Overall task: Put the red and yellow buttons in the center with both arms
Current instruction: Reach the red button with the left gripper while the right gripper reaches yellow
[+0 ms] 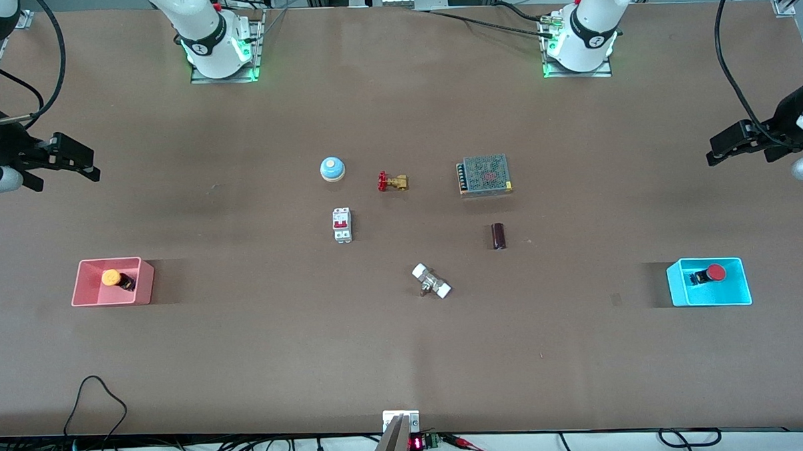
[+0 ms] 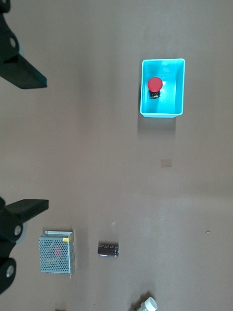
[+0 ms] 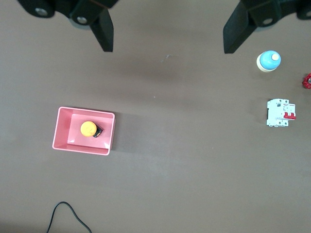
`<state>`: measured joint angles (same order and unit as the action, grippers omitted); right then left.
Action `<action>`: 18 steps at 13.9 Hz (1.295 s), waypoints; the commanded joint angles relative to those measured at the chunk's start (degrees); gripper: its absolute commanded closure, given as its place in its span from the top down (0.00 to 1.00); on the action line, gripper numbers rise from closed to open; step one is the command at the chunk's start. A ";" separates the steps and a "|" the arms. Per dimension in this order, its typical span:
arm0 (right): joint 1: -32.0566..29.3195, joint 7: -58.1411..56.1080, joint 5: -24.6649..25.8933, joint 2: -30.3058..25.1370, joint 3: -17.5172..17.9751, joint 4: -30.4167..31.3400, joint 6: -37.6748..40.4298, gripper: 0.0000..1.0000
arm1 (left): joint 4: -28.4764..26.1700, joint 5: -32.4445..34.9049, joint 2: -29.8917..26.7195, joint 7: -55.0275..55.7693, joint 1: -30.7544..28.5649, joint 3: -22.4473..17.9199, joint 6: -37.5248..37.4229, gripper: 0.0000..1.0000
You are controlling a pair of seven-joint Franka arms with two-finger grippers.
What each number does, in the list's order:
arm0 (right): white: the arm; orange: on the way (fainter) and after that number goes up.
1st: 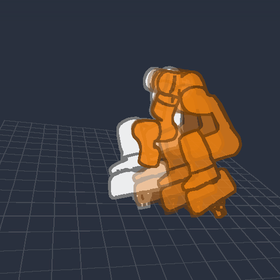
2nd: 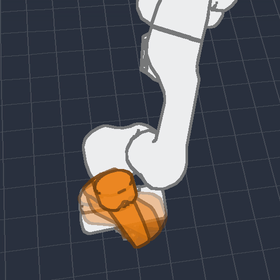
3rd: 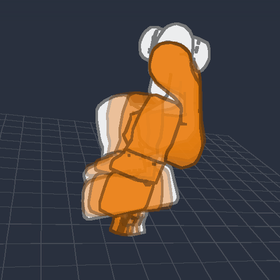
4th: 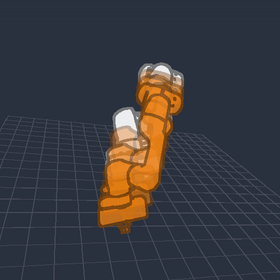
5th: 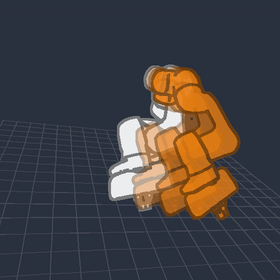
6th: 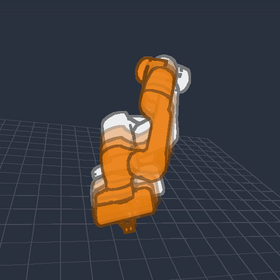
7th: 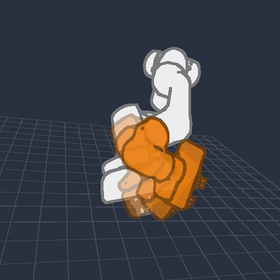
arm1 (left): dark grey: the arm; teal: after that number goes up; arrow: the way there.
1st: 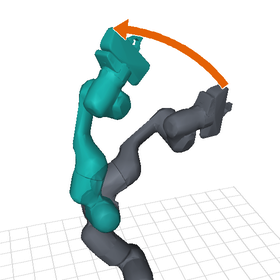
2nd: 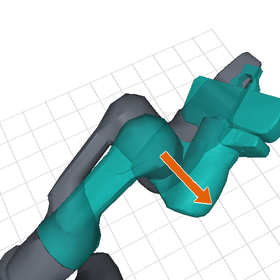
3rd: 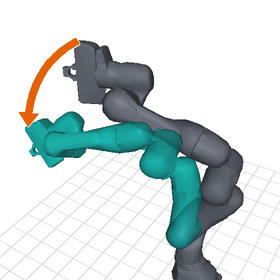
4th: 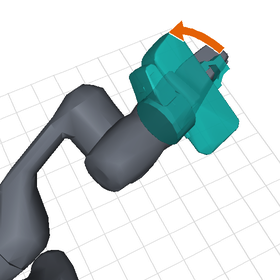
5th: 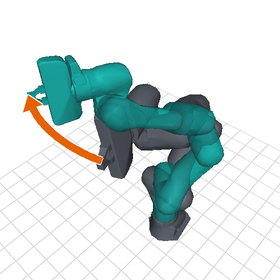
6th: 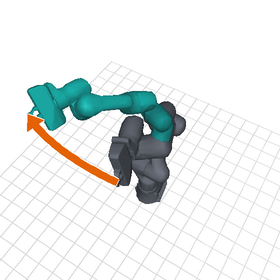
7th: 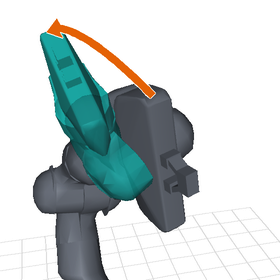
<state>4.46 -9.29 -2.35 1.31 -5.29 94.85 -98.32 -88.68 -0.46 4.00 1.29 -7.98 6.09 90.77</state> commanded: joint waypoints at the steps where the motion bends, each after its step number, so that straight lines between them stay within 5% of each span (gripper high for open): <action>1: 0.02 0.76 0.77 -0.08 0.01 0.25 -0.47 1.00 | -2.45 1.16 -1.98 0.20 -0.45 0.33 0.81 1.00; 6: -0.33 0.06 0.24 2.36 -0.16 0.16 -0.64 1.00 | -1.76 0.55 0.47 -0.15 -0.54 -0.11 2.31 1.00; 11: -2.08 -2.13 0.68 11.59 -0.51 0.16 -5.89 1.00 | 1.84 1.42 12.31 -0.50 -2.21 -0.55 3.09 1.00; 18: -5.51 -7.93 3.83 20.12 -0.51 2.88 -21.96 1.00 | -0.18 3.62 25.68 -4.36 -7.22 -0.90 20.92 1.00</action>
<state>0.36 -15.00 -0.63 19.78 -6.12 96.50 -115.20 -89.90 2.34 25.56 -0.68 -14.56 5.10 109.20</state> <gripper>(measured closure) 0.000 0.000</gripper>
